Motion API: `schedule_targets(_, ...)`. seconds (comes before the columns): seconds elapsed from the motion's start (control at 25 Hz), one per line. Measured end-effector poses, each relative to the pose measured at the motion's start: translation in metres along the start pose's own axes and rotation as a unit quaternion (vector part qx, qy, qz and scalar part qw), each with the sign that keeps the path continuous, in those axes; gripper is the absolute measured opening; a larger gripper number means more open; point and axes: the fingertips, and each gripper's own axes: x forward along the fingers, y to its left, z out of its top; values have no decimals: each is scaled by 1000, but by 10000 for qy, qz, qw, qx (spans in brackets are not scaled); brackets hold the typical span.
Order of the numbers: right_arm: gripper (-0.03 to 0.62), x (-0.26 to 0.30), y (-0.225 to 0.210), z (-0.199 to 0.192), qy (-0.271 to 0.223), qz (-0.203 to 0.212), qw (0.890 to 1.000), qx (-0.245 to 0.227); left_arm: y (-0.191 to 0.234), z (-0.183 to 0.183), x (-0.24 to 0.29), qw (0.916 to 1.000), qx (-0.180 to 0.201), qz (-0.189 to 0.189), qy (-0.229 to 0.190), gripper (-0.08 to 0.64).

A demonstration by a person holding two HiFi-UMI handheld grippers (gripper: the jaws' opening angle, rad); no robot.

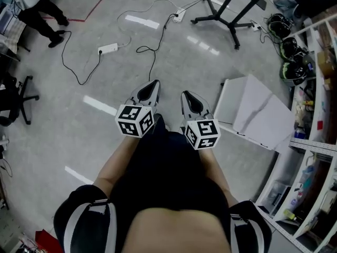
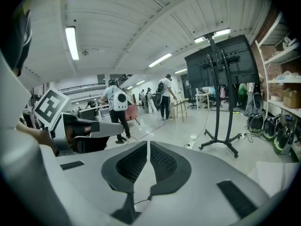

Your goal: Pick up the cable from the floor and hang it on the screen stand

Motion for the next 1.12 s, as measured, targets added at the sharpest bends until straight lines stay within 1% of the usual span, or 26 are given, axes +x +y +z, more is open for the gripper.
schedule_targets(0.2, 25, -8, -12, 2, -117, 32, 9999, -4, -16, -3, 2, 10000, 51, 20, -58, 5)
schedule_targets(0.48, 25, -5, -30, -2, -86, 42, 9999, 101, -21, -2, 17, 9999, 88, 95, -67, 5)
schedule_targets(0.56, 25, -1, -38, 0, -99, 12, 9999, 102, -22, -1, 25, 9998, 159, 75, -69, 5)
schedule_targets(0.68, 25, 11, -50, 6, -103, 48, 9998, 144, -19, 2, 42, 9996, 261, 85, -27, 5)
schedule_targets(0.96, 25, 51, -79, 19, 11, 108, 9995, 312, 1, 14, 82, 9997, 171, 162, 79, 5)
schedule_targets(1.12, 25, 82, -97, 33, 98, 85, 9992, 367, 17, 30, 115, 9997, 125, 147, 157, 5)
